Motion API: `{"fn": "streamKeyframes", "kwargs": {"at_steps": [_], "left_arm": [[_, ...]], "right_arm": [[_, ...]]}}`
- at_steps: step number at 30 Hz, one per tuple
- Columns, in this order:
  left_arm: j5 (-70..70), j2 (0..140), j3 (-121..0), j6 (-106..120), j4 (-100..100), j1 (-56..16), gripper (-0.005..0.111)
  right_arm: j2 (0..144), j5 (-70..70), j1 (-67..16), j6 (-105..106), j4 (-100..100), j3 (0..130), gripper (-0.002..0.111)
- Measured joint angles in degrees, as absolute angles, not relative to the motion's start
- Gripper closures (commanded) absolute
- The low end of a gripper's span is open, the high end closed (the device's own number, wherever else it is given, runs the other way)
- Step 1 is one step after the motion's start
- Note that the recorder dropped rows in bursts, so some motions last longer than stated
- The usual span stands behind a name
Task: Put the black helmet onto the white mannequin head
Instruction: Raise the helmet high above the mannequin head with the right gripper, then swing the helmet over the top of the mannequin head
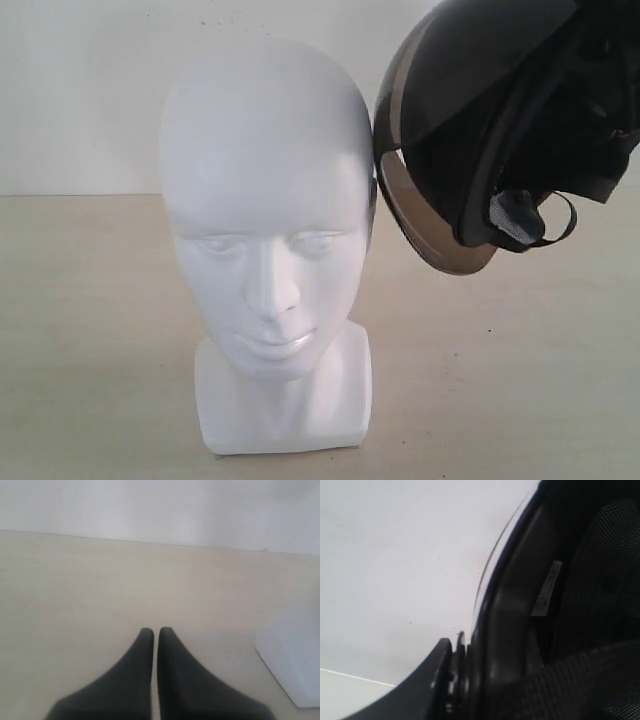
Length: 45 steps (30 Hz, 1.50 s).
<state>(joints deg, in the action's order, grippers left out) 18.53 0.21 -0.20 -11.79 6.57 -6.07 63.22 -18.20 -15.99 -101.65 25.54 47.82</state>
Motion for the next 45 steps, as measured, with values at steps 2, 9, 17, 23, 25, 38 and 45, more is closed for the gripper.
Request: {"fn": "streamKeyframes", "kwargs": {"at_steps": [2,9,17,23,25,38,45], "left_arm": [[18.53,0.21,-0.2,-11.79,6.57,-6.07,0.102],[18.53,0.21,-0.2,-11.79,6.57,-6.07,0.102],[18.53,0.21,-0.2,-11.79,6.57,-6.07,0.102],[18.53,0.21,-0.2,-11.79,6.57,-6.07,0.102],[18.53,0.21,-0.2,-11.79,6.57,-6.07,0.102],[18.53,0.21,-0.2,-11.79,6.57,-6.07,0.102],[18.53,0.21,-0.2,-11.79,6.57,-6.07,0.102]], "right_arm": [[63.22,-20.45,-14.57,-103.08,25.7,47.82,0.108],[64.3,-32.32,-7.78,-111.58,29.75,47.82,0.108],[68.28,-43.49,-2.98,-118.81,33.75,47.82,0.108],[72.39,-53.08,-1.41,-120.13,32.67,47.82,0.108],[74.0,-55.59,-1.32,-120.24,31.46,47.82,0.108],[80.55,-63.81,2.35,-120.35,16.29,47.82,0.108],[83.05,-62.95,2.85,-120.09,13.45,50.05,0.108]]}}
